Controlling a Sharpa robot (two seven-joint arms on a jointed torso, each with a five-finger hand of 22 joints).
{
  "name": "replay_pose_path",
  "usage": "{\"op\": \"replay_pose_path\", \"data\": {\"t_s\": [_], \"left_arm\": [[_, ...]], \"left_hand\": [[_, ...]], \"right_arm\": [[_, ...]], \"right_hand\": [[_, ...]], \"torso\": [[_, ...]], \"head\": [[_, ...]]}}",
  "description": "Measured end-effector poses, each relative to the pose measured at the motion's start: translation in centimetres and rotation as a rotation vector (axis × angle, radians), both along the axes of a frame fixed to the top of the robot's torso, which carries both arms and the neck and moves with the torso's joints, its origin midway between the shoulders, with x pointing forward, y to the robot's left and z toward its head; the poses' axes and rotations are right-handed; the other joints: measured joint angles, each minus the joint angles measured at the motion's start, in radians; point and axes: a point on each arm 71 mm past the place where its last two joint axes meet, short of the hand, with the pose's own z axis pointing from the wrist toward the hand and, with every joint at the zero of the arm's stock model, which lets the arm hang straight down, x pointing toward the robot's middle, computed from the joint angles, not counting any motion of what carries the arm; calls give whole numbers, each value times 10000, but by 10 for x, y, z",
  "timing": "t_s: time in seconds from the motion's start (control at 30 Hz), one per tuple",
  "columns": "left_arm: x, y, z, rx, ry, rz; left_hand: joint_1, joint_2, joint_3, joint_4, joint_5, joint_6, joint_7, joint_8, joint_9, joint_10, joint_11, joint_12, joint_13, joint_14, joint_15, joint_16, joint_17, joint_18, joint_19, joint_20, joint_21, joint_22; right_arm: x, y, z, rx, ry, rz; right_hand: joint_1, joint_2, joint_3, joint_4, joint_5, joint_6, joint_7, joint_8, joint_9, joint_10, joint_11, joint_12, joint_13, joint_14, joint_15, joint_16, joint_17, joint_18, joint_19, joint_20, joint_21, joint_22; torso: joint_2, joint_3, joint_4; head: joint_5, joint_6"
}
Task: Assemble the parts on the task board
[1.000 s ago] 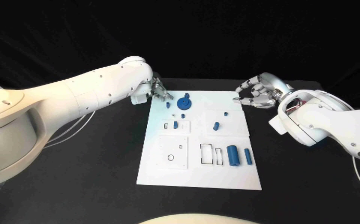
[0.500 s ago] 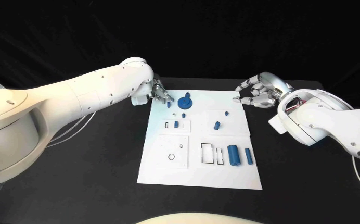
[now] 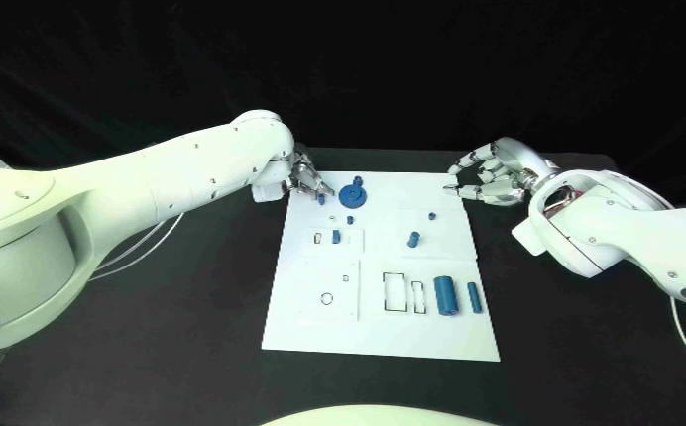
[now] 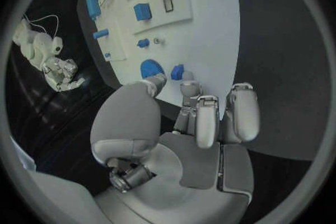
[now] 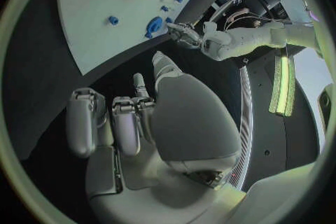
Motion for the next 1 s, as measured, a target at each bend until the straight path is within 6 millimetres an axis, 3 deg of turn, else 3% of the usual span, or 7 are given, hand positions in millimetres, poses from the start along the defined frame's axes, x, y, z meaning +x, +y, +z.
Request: {"op": "replay_pose_path", "data": {"t_s": [0.13,0.53,0.67,0.87,1.0], "left_arm": [[0,0,0,-26,17,-10],[0,0,0,-82,55,-39],[0,0,0,-99,65,-44],[-1,0,0,-164,90,-47],[-3,2,0,-280,126,-71]], "left_hand": [[493,183,427,-68,0,73,-37,-59,-90,-36,-36,0,12,0,0,0,0,1,0,0,0,14],[1139,402,1114,-231,-1,107,-72,-60,-154,-72,-72,31,14,0,0,0,0,1,0,0,0,69],[1289,405,1310,-318,-1,107,-71,-61,-176,-72,-72,31,13,0,0,0,0,1,0,-1,0,69],[1618,267,2371,-798,-61,129,-94,50,-182,-11,-130,79,47,0,0,0,0,1,1,-1,0,159],[1671,220,2579,-590,-68,128,-93,329,-182,112,-178,79,82,0,0,0,0,1,44,-45,47,242]], "right_arm": [[0,0,0,0,1,0],[0,0,0,0,4,0],[0,0,0,-1,5,0],[0,0,0,-1,5,-1],[0,0,0,-1,5,-2]], "right_hand": [[-29,29,0,0,0,0,0,0,-9,0,0,0,0,0,0,0,0,0,0,0,0,-1],[-41,41,27,28,0,0,0,0,-9,-36,-36,0,0,0,0,0,-1,0,0,0,0,-1],[-40,41,27,28,0,0,0,0,-9,-36,-36,0,0,0,0,0,-2,1,0,0,0,2],[-40,40,27,28,0,0,0,0,-8,-36,-36,0,-1,0,0,0,-2,0,0,0,0,7],[-40,40,27,28,0,0,0,0,-8,-36,-36,0,-1,0,0,0,-2,0,0,0,0,6]], "torso": [[2,1,-5],[2,0,-7],[2,-1,-7],[2,-3,-3],[-3,-2,-3]], "head": [[7,-3],[-12,-35],[-12,-43],[-13,-58],[-4,-61]]}}
